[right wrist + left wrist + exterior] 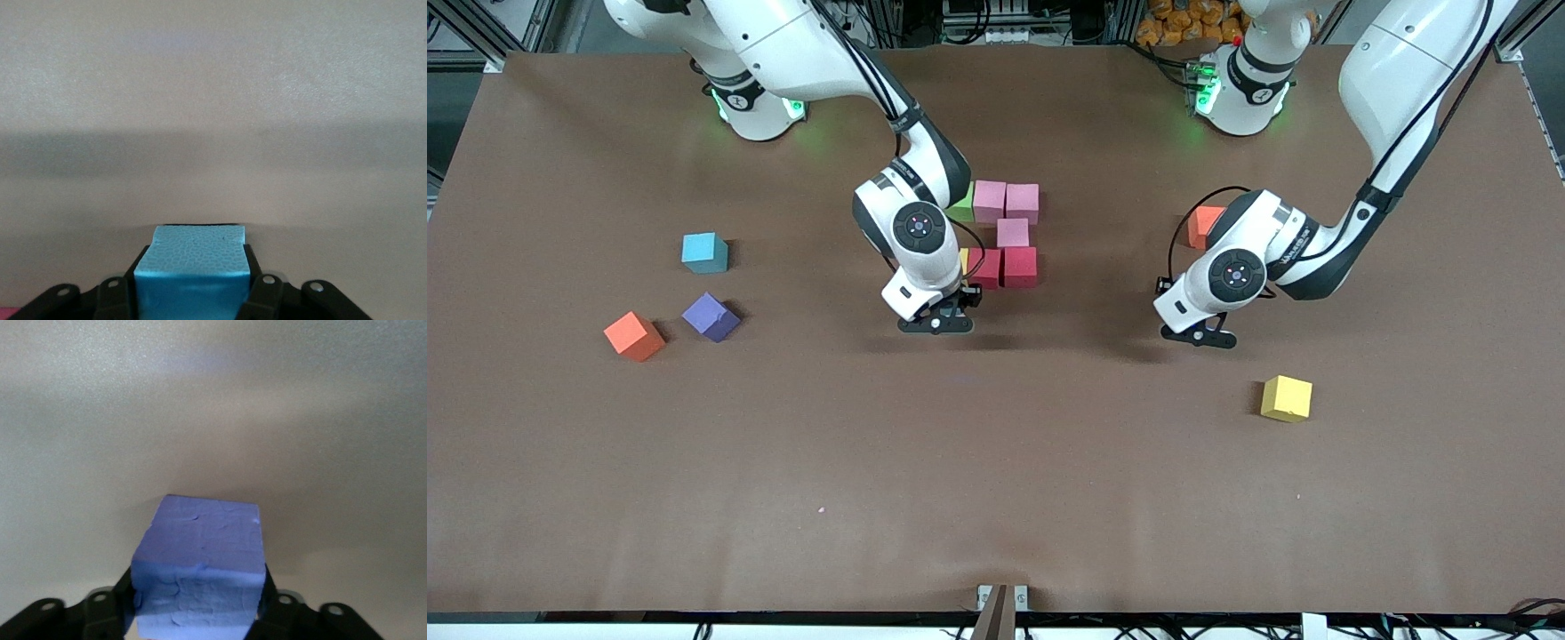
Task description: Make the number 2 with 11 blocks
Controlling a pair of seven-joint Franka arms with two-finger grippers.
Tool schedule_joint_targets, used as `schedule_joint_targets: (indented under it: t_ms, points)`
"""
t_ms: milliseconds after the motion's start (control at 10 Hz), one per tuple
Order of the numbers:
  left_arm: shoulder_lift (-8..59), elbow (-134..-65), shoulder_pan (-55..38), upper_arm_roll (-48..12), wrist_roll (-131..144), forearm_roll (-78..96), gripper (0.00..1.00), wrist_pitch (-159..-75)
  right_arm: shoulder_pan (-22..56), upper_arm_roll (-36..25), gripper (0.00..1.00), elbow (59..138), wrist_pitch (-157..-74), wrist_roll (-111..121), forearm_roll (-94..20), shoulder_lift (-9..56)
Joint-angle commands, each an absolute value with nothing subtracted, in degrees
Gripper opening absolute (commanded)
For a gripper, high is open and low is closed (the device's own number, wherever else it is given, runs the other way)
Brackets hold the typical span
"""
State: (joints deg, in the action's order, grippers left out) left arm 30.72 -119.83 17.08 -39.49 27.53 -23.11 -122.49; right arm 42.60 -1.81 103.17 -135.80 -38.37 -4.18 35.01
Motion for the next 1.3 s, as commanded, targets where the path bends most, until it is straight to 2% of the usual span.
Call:
schedule_joint_targets:
  t_ms: [0,199,698,897,997,1096,1196]
  points:
    - [32.0,-118.5,17.8,-39.8,30.4,-21.5,0.44,-123.0,42.5,-1.8,0.42,103.3,-136.3,-38.1,-3.3,35.2]
    - [32.0,-116.7,17.4,-39.8,32.1,-18.7,0.34,-122.5,42.5,-1.8,0.42,103.3,-136.6,-38.1,-3.3,35.4]
    - [31.8,-110.4,15.6,-40.0,35.8,-12.2,0.34,-116.6,42.4,-1.6,0.46,103.3,-137.4,-38.4,-3.3,36.0]
    - [32.1,-107.0,13.5,-40.0,39.4,-11.6,0.34,-112.6,42.4,-1.6,0.57,103.3,-137.4,-38.7,-3.3,36.0]
    - [32.1,-106.3,13.4,-40.0,40.5,-11.5,0.34,-112.1,42.4,-1.6,0.73,103.3,-137.4,-38.8,-3.3,36.0]
    - [32.1,-105.3,12.7,-40.0,41.8,-11.5,0.34,-111.4,42.2,-1.6,0.95,103.2,-137.2,-38.8,-3.4,36.0]
    - [32.0,-104.4,11.9,-40.0,43.6,-11.5,0.34,-111.0,41.9,-1.6,1.0,103.2,-136.8,-38.6,-3.5,35.7]
